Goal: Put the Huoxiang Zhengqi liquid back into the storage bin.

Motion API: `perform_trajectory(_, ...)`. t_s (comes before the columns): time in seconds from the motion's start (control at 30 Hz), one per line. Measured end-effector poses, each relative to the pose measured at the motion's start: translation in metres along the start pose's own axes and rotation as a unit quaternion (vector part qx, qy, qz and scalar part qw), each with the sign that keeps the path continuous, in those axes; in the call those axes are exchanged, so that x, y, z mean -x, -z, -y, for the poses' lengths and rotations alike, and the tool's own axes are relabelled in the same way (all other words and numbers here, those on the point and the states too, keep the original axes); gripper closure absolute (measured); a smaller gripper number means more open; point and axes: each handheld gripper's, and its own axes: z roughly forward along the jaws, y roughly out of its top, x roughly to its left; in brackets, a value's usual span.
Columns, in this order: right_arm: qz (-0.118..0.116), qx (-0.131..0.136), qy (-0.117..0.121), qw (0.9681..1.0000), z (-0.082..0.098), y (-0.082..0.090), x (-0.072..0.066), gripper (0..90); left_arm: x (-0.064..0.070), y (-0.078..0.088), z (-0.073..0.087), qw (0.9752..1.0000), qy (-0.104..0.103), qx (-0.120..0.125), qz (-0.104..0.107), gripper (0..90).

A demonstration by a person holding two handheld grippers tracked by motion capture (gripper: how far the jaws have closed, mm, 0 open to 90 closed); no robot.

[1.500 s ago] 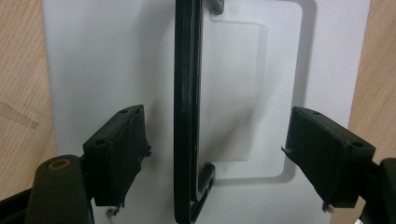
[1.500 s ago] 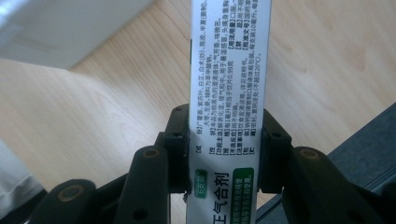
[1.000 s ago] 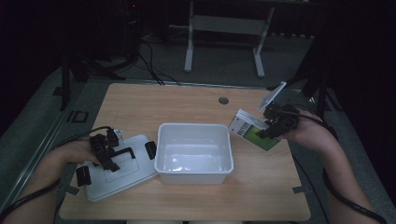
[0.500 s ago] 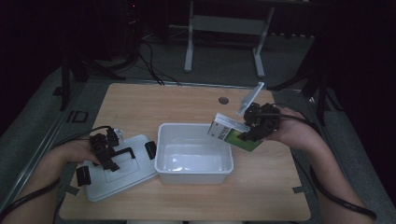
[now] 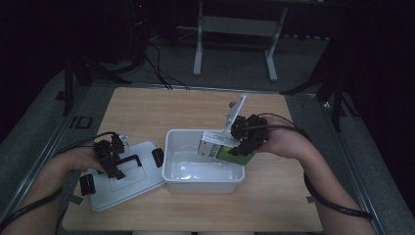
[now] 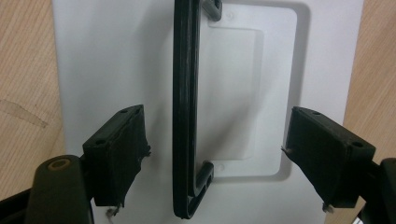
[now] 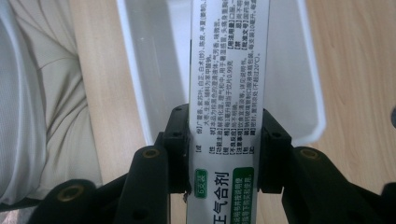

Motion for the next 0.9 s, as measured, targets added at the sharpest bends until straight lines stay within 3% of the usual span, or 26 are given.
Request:
perform_trajectory(0.4,-0.022,-0.006,0.029,0.9993,-0.015,-0.018,-0.007,63.5,0.002,-0.005,-0.002,1.0,-0.003,-0.002,0.003,20.7)
perform_trajectory(0.9,-0.045,-0.037,0.042,0.9974,-0.015,-0.061,-0.007,63.4,0.001,-0.005,-0.002,1.0,0.0,-0.001,0.002,20.7)
